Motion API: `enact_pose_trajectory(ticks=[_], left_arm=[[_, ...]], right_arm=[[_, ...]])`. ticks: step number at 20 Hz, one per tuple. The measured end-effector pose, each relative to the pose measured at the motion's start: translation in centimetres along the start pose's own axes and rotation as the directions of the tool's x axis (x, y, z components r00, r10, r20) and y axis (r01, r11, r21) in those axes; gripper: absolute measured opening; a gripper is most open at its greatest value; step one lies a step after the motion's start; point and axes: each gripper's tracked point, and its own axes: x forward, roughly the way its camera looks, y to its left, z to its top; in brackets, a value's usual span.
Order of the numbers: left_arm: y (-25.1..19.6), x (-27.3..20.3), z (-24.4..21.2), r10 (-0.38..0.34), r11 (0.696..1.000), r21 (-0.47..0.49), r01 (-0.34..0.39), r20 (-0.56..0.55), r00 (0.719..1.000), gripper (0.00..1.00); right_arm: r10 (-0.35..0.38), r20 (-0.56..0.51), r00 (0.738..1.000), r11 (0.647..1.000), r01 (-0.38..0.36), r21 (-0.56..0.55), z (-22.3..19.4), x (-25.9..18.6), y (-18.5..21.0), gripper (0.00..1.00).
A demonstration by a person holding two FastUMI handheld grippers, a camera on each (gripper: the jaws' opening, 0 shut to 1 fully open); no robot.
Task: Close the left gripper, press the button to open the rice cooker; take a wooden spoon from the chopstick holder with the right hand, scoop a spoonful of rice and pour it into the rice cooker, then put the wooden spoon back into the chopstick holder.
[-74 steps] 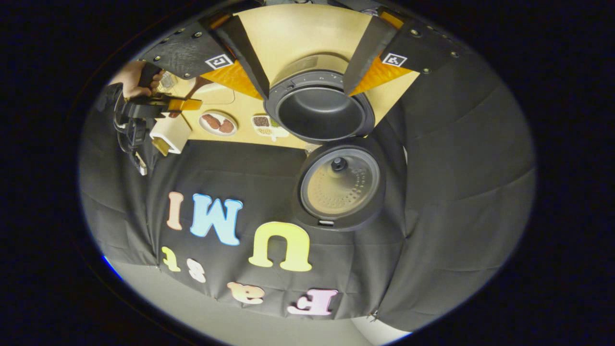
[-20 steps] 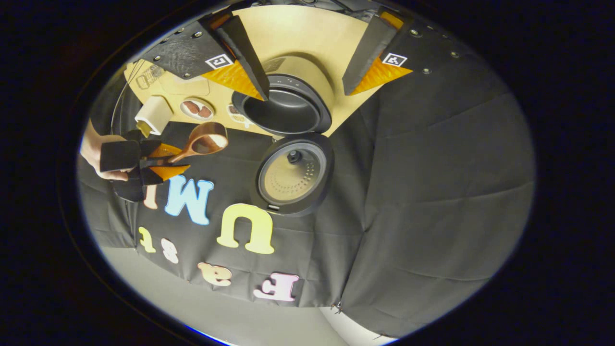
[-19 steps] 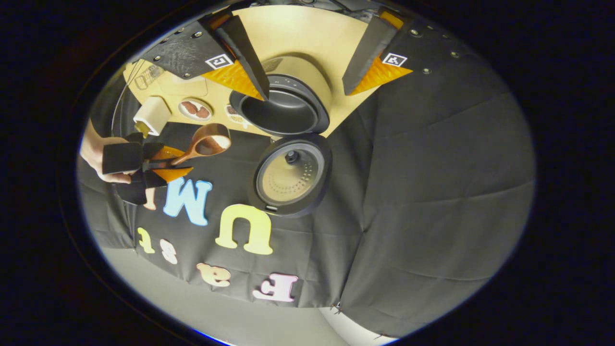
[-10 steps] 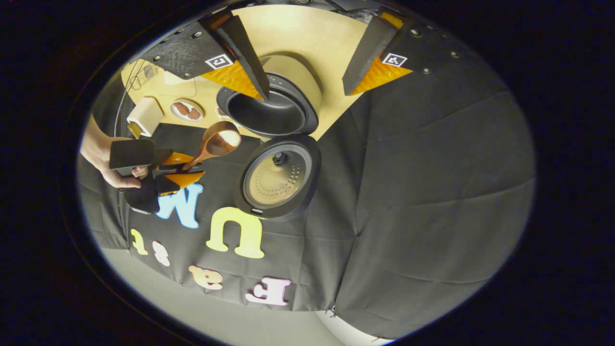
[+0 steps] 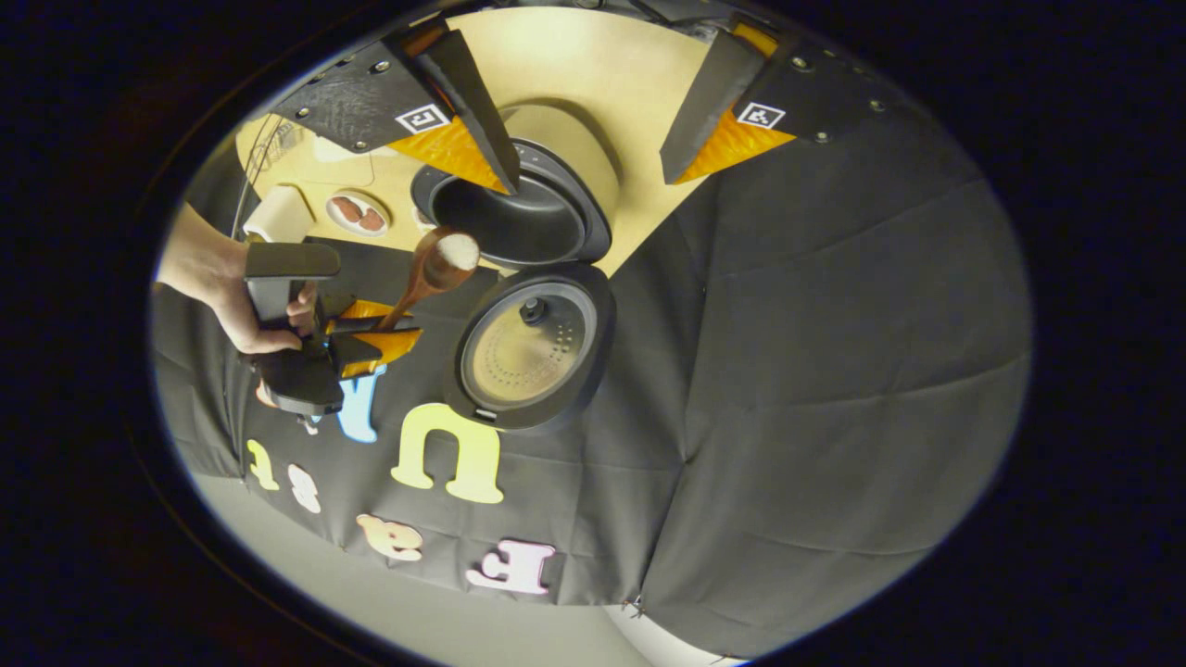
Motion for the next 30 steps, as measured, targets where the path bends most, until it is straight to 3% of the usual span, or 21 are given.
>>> enact_pose_trajectory(ticks=[6,17,20,25,28,30], left_arm=[[0.7,0.0,1.4,0.008,1.000,-0.027,-0.007,0.022,1.000,0.96],[2.0,-0.6,0.5,0.026,1.000,-0.018,-0.026,0.021,0.999,0.96],[2.6,-0.9,0.8,0.041,0.999,-0.002,-0.041,0.028,0.999,0.96],[3.5,-1.3,0.8,0.066,0.998,-0.010,-0.066,0.036,0.997,0.96],[4.0,-1.8,1.0,0.083,0.997,-0.015,-0.082,0.049,0.995,0.96],[4.3,-2.0,1.0,0.091,0.996,-0.013,-0.090,0.051,0.995,0.96]], right_arm=[[0.014,0.039,0.999,0.978,-0.005,-0.210,-0.2,1.5,1.4,0.22],[0.076,-0.009,0.997,0.865,-0.071,-0.497,-4.0,3.5,4.5,0.22],[0.100,-0.024,0.995,0.798,-0.094,-0.595,-5.0,3.9,5.5,0.19],[0.111,-0.048,0.993,0.687,-0.111,-0.718,-7.3,4.4,5.9,0.22],[0.112,-0.052,0.992,0.593,-0.109,-0.797,-8.3,4.7,6.0,0.19],[0.120,-0.053,0.991,0.529,-0.109,-0.841,-8.9,4.8,6.3,0.23]])
